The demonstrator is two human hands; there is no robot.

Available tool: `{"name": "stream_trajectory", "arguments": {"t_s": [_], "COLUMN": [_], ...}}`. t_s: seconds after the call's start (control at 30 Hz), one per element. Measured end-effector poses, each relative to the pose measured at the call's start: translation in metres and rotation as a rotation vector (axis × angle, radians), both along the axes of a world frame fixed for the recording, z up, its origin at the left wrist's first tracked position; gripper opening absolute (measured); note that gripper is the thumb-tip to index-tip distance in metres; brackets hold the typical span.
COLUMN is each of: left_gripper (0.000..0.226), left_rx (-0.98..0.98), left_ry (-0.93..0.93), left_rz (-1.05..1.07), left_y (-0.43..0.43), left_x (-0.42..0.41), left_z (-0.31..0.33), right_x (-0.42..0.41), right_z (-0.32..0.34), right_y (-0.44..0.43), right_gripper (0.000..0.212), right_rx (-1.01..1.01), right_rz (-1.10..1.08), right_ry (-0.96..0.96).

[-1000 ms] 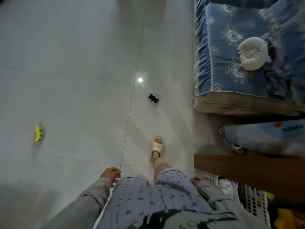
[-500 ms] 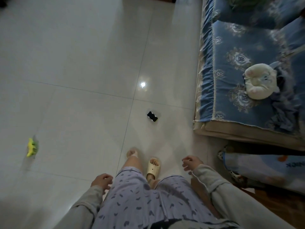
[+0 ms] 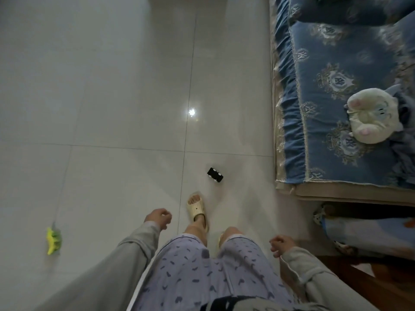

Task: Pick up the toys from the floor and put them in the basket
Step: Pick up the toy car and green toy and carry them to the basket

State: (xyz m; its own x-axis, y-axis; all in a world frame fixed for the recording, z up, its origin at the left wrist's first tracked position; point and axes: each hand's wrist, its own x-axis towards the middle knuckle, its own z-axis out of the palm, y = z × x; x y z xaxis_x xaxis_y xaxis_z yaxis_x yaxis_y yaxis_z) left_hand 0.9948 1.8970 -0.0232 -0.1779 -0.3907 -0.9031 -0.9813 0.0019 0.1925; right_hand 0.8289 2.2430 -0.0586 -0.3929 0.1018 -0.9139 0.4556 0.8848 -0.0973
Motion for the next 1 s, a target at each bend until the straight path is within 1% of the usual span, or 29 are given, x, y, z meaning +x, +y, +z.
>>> {"name": "stream_trajectory", "arguments": {"t_s": [0.03, 0.1, 0.17, 0.23, 0.3, 0.37, 0.47, 0.53, 0.63, 0.7, 0.8, 0.9, 1.0], "left_gripper": [0.009, 0.009, 0.010, 0.010, 0.010, 0.010, 0.012, 0.014, 0.013, 0.017, 0.021, 0.021, 0.023], "left_rx": [0.003, 0.008, 0.007, 0.015, 0.038, 0.057, 0.070, 0.089, 0.118, 0.138, 0.169, 0.180, 0.168], "left_ry": [0.016, 0.036, 0.039, 0.032, 0.007, -0.025, -0.043, -0.056, -0.057, -0.034, 0.028, 0.054, 0.084], "left_rz": [-0.020, -0.060, -0.083, -0.087, -0.093, -0.092, -0.054, -0.021, 0.022, 0.082, 0.163, 0.184, 0.181], "left_y": [-0.009, -0.024, -0.033, -0.038, -0.037, -0.035, -0.033, -0.031, -0.030, -0.030, -0.032, -0.036, -0.042], "left_x": [-0.014, -0.039, -0.058, -0.071, -0.078, -0.085, -0.096, -0.103, -0.120, -0.135, -0.154, -0.165, -0.169], "left_z": [0.000, -0.002, -0.004, -0.008, -0.016, -0.027, -0.047, -0.065, -0.098, -0.126, -0.178, -0.240, -0.310], "right_x": [-0.005, -0.016, -0.027, -0.036, -0.046, -0.059, -0.080, -0.099, -0.129, -0.145, -0.159, -0.162, -0.159], "right_z": [-0.001, -0.003, -0.004, -0.005, -0.009, -0.016, -0.034, -0.047, -0.077, -0.104, -0.169, -0.253, -0.344], "right_y": [-0.004, -0.014, -0.027, -0.044, -0.060, -0.075, -0.097, -0.114, -0.141, -0.157, -0.183, -0.209, -0.230], "right_gripper": [0.015, 0.019, 0.021, 0.014, 0.013, 0.021, 0.032, 0.028, 0.011, 0.013, 0.025, 0.021, 0.030], "right_rx": [0.007, 0.007, -0.011, -0.017, -0.034, -0.033, -0.022, -0.029, -0.055, -0.052, -0.048, -0.080, -0.077], "right_rz": [-0.030, -0.098, -0.119, -0.091, -0.071, -0.032, 0.111, 0.208, 0.262, 0.308, 0.358, 0.411, 0.430], "right_ry": [0.013, 0.023, 0.009, 0.000, -0.017, -0.043, -0.079, -0.096, -0.094, -0.101, -0.113, -0.120, -0.089]}}
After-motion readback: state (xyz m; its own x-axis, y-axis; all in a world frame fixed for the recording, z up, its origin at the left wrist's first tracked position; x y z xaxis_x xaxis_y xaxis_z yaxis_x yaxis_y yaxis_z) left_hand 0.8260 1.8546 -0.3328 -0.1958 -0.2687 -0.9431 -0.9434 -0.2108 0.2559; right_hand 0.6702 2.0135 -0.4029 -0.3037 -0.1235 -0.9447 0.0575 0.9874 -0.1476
